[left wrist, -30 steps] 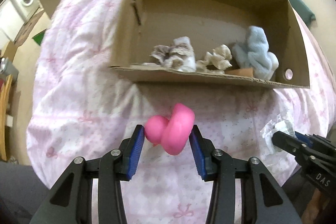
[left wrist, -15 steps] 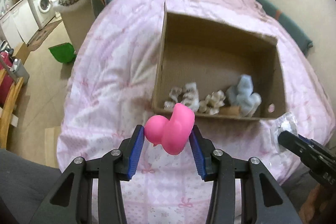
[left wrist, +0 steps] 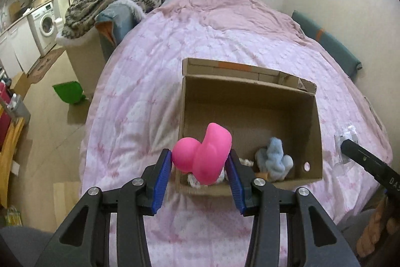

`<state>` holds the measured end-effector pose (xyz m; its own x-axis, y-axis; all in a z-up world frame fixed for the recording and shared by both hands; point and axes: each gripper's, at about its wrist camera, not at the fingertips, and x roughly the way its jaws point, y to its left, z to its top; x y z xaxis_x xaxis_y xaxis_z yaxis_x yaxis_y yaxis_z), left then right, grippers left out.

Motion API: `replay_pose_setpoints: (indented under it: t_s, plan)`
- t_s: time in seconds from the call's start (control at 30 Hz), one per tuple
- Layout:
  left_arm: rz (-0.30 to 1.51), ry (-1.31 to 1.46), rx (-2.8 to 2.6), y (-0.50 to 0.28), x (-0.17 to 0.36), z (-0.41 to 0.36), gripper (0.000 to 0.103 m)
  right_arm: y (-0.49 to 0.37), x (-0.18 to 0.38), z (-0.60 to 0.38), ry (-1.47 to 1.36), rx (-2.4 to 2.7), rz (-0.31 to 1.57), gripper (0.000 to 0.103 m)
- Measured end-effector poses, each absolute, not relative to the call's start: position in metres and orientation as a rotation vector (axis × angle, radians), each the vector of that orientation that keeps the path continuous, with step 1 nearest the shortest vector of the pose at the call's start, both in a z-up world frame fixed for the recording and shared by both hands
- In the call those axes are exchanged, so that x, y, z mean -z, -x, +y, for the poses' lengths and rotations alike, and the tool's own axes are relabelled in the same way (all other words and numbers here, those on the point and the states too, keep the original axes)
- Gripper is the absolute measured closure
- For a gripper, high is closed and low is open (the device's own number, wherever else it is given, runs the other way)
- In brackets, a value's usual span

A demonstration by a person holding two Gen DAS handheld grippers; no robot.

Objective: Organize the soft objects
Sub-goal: 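Carry the duck into the box and open the left gripper while the right gripper drops the packet inside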

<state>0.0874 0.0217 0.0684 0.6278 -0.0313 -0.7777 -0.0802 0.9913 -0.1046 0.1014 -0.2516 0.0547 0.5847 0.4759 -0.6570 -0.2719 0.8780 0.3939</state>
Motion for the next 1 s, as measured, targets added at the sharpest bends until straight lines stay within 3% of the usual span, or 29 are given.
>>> replay_pose_setpoints:
  t_s: [0.43,1.0]
  plan:
    - [0.961,0.092,0.072,-0.125,-0.003,0.009,0.063,-0.126,0.001,-0.271,-0.293,-0.322,0.942,0.077]
    - [0.963,0.057,0.132,-0.125,0.011,-0.011,0.063,-0.133,0.019,-0.253,-0.215,-0.299,1.010,0.078]
